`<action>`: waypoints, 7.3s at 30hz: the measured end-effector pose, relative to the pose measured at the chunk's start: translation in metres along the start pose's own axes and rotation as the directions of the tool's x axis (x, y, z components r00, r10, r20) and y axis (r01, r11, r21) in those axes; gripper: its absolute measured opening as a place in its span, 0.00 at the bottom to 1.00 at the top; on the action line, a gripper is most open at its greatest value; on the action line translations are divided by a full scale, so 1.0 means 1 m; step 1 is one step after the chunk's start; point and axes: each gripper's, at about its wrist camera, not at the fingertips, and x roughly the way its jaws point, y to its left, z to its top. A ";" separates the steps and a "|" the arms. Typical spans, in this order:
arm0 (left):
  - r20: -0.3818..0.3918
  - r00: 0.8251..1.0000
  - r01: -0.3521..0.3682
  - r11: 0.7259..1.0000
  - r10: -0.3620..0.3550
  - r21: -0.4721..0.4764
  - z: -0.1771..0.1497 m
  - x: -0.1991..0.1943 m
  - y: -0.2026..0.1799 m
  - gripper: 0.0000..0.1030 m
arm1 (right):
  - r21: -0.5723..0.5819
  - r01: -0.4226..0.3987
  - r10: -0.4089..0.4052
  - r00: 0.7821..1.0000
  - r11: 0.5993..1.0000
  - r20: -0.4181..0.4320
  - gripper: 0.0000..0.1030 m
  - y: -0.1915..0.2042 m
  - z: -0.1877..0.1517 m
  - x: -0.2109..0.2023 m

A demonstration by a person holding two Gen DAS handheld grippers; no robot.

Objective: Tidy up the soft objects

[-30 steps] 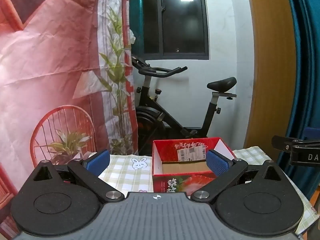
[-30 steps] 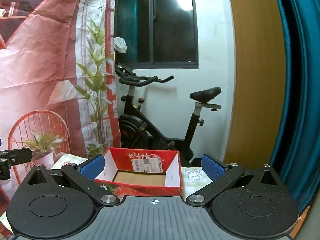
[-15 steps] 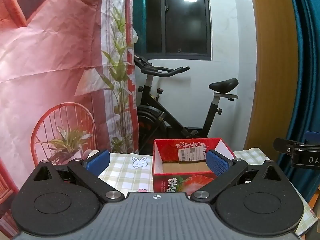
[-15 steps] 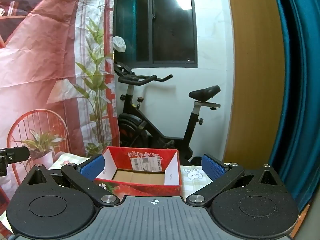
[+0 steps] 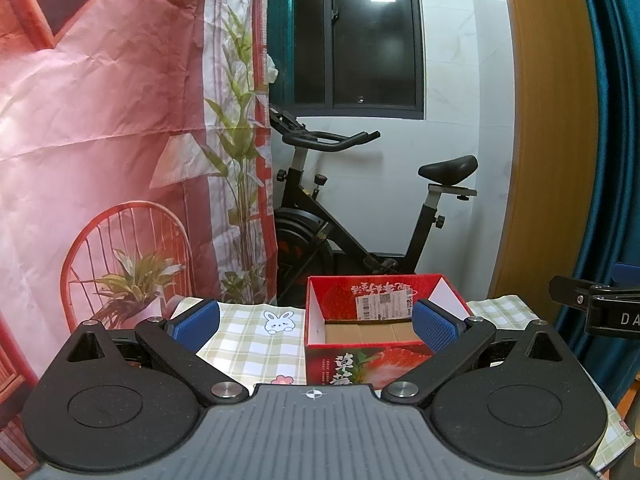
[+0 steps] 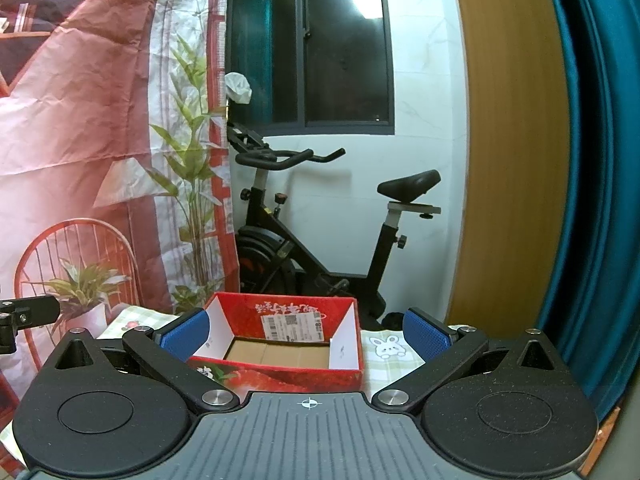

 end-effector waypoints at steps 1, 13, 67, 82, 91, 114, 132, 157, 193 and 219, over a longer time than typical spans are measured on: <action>0.000 1.000 0.000 1.000 0.000 -0.001 0.000 0.000 0.000 1.00 | 0.002 0.001 -0.001 1.000 1.000 -0.001 1.00 0.000 0.001 -0.001; 0.013 1.000 0.013 1.000 -0.013 -0.010 -0.002 0.005 0.004 1.00 | 0.001 -0.004 0.004 1.000 1.000 0.005 1.00 0.004 0.000 0.000; -0.049 0.999 -0.015 0.998 0.013 -0.053 -0.009 0.025 0.013 1.00 | -0.005 0.013 -0.014 0.997 1.000 -0.069 1.00 0.002 -0.011 0.029; -0.056 0.997 -0.048 0.997 0.045 -0.056 -0.031 0.071 0.021 1.00 | 0.008 -0.032 0.032 0.999 0.999 -0.043 1.00 0.003 -0.035 0.063; -0.150 0.987 -0.073 0.988 0.052 -0.137 -0.075 0.140 0.047 1.00 | 0.030 -0.073 0.075 0.996 0.997 -0.055 1.00 -0.004 -0.085 0.132; -0.387 0.860 0.241 0.932 -0.334 -0.270 -0.161 0.215 0.023 0.51 | 0.139 -0.301 0.331 0.874 0.944 -0.357 0.50 0.027 -0.166 0.201; -0.358 0.833 0.306 0.890 -0.422 -0.338 -0.172 0.209 0.016 0.58 | 0.235 -0.349 0.415 0.835 0.907 -0.362 0.43 0.023 -0.174 0.203; -0.205 0.861 0.389 0.863 -0.465 -0.323 -0.142 0.156 0.020 0.56 | 0.177 -0.390 0.422 0.881 0.904 -0.216 0.42 0.022 -0.137 0.148; -0.204 0.867 0.381 0.868 -0.455 -0.319 -0.029 0.321 0.016 0.56 | 0.035 -0.407 0.406 0.892 0.913 -0.199 0.44 0.012 -0.034 0.319; -0.329 0.888 0.315 0.946 -0.320 -0.069 -0.036 0.330 -0.008 0.58 | 0.039 -0.278 0.270 0.875 0.960 -0.402 0.53 0.006 -0.074 0.357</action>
